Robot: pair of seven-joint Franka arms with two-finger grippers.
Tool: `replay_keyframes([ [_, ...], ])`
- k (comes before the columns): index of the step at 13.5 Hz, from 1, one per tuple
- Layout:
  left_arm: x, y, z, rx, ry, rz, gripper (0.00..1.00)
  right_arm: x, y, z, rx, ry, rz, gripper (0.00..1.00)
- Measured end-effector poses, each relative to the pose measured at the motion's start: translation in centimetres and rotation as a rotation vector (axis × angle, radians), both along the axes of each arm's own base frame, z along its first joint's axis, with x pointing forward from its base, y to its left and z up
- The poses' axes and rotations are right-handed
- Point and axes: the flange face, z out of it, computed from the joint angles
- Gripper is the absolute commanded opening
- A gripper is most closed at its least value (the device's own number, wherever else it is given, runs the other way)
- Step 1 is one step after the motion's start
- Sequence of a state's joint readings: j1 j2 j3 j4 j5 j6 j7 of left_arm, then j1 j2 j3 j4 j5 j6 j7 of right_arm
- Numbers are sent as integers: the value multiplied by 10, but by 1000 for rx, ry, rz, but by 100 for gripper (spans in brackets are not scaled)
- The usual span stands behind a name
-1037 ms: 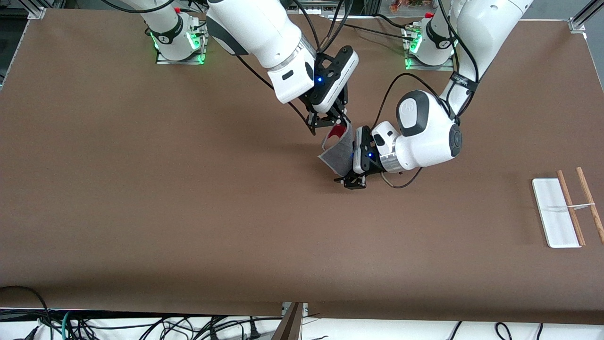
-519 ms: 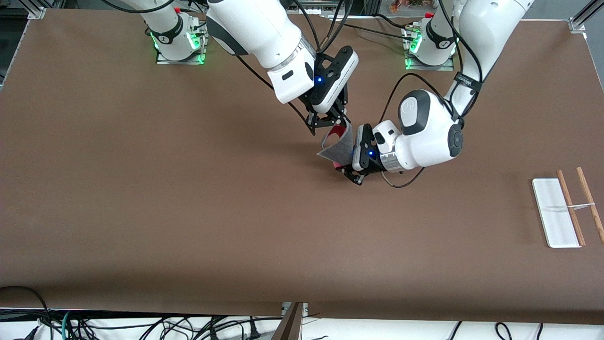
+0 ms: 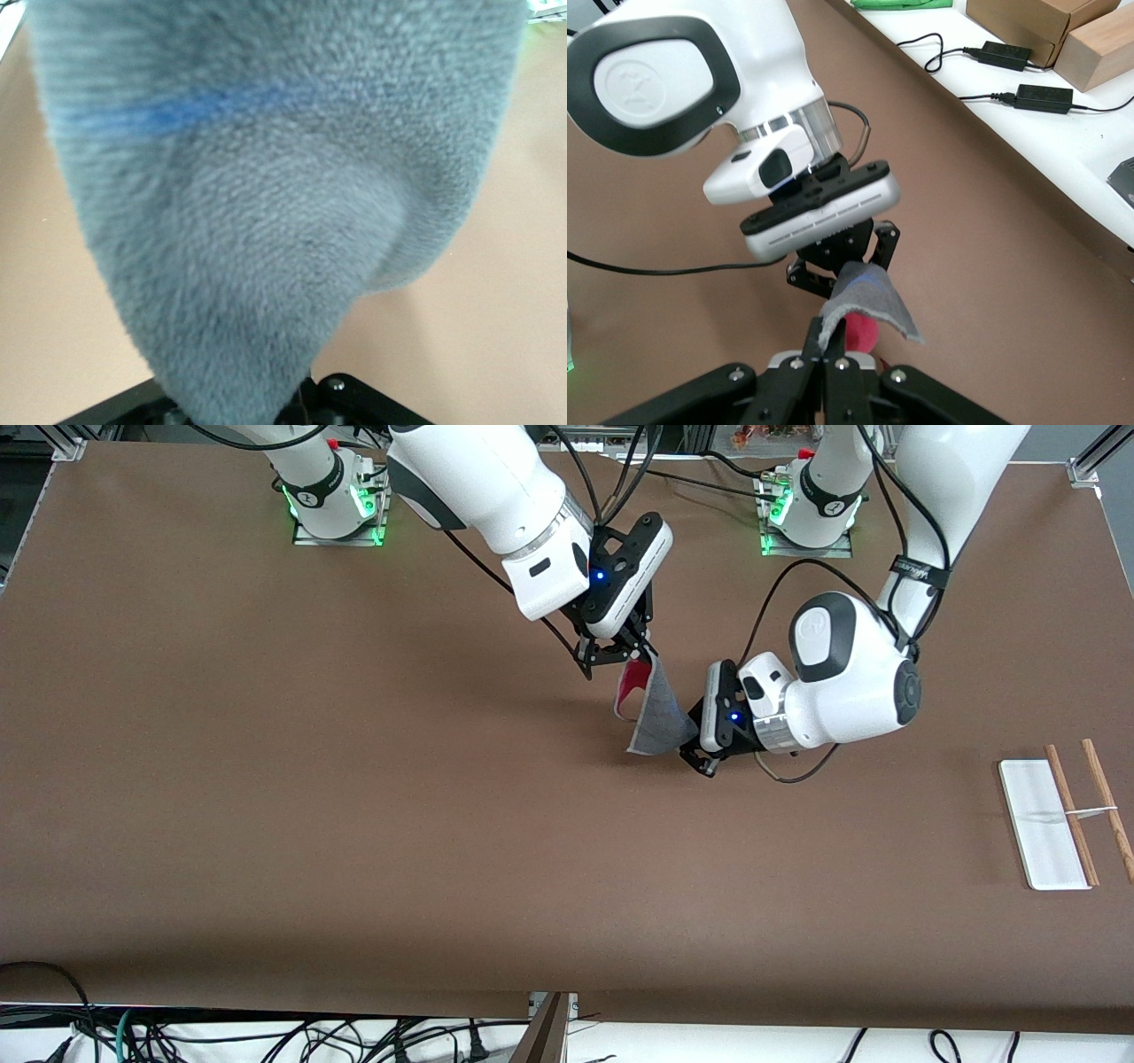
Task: Pass towel and hang on rack
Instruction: 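Open the right gripper while the left gripper pulls the towel toward the rack, then lay the towel over the wooden rack while the right gripper withdraws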
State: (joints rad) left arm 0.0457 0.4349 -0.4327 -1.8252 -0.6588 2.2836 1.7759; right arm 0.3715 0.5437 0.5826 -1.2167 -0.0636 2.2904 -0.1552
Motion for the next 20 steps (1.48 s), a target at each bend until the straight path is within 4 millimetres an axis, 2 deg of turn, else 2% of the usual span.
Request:
replay_keyframes([
  [1,1,4,4,0,-2,3,0,0,0,0,0,0,0,68],
  [2,1,6,8,0,-4,5,0,0,0,0,0,0,0,100],
  [4,2,10,15,0,-1,15,0,1,-1,-1,0,3,-3,100],
  [6,3,25,25,-2,22,26,0,3,-2,-4,8,20,-8,100],
  [10,8,81,46,29,45,37,0,9,-5,-8,10,32,-19,100],
  [12,8,113,59,54,54,49,0,19,-16,-10,5,36,-37,100],
  [14,8,159,72,92,58,86,0,34,-36,-16,-30,69,-61,100],
  [16,6,220,78,123,81,152,0,46,-55,-23,-72,119,-91,100],
  [18,3,280,75,146,88,211,0,55,-74,-31,-119,182,-137,100],
  [20,-3,337,66,158,80,245,0,76,-113,-40,-196,230,-209,100],
])
